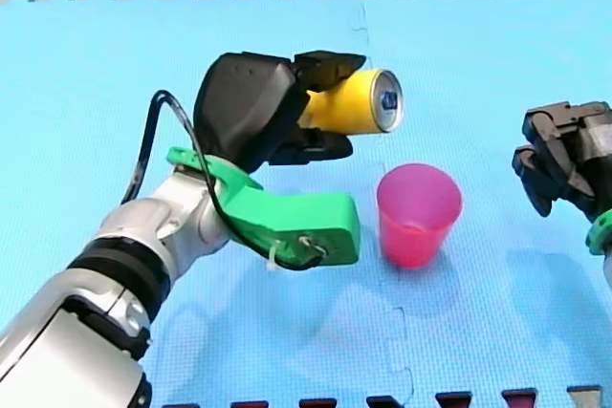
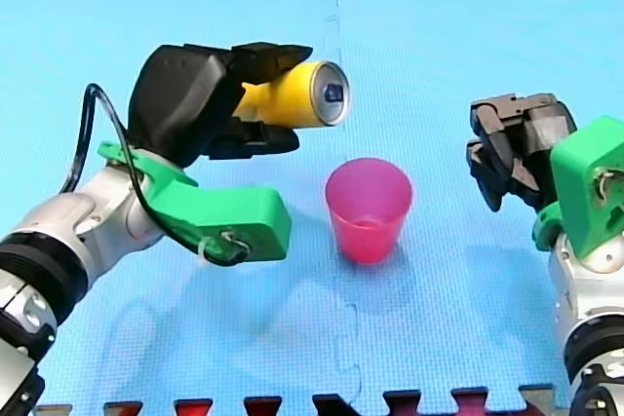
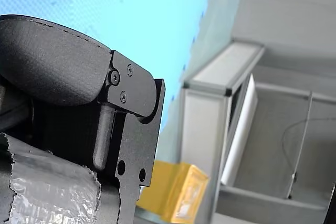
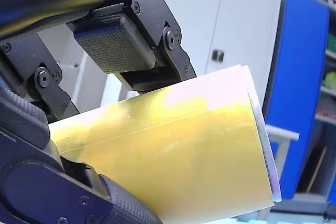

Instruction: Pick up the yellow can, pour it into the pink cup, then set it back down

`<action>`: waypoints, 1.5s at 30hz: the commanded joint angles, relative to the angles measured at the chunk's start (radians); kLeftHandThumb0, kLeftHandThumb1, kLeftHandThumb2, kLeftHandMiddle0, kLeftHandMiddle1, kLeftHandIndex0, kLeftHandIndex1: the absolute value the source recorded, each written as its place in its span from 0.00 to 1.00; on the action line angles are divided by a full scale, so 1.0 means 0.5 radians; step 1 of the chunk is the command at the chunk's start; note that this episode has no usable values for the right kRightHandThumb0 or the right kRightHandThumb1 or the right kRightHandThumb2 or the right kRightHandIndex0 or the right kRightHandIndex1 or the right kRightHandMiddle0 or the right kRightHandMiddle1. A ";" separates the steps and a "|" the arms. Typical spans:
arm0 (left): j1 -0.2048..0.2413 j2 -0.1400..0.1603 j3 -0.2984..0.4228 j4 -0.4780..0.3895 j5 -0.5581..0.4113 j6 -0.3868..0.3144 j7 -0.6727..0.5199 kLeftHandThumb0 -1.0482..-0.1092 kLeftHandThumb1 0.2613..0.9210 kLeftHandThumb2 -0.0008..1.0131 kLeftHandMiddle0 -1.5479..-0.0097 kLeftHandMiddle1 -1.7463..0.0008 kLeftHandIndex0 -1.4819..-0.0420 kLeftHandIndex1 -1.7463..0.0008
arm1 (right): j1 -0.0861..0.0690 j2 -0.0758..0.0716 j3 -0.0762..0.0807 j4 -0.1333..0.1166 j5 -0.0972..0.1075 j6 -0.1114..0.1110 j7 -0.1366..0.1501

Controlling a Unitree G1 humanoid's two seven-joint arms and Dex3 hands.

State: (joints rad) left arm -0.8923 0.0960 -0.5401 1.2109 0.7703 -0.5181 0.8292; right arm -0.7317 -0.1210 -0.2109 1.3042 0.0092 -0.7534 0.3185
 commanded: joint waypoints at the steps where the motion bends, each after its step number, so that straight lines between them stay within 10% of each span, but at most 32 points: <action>1: -0.033 0.000 0.007 -0.016 -0.004 0.010 0.064 0.76 0.86 0.00 0.11 1.00 0.20 0.99 | -0.009 -0.008 -0.009 0.001 0.012 0.000 0.010; 37: -0.022 0.023 -0.171 -0.043 0.189 0.096 0.283 0.85 0.88 0.00 0.05 0.94 0.21 1.00 | -0.014 -0.018 -0.028 0.003 0.044 0.045 0.093; 40: -0.025 0.026 -0.189 -0.032 0.200 0.101 0.305 0.85 0.89 0.00 0.31 0.48 0.22 1.00 | -0.014 -0.015 -0.024 0.002 0.040 0.041 0.086; 45: -0.028 0.027 -0.219 -0.018 0.226 0.115 0.349 0.85 0.90 0.00 0.42 0.26 0.18 0.99 | -0.013 -0.014 -0.020 0.000 0.039 0.031 0.083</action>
State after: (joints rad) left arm -0.8992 0.1048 -0.6465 1.2002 0.8822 -0.4619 0.9914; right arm -0.7356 -0.1251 -0.2204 1.3054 0.0291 -0.7328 0.3609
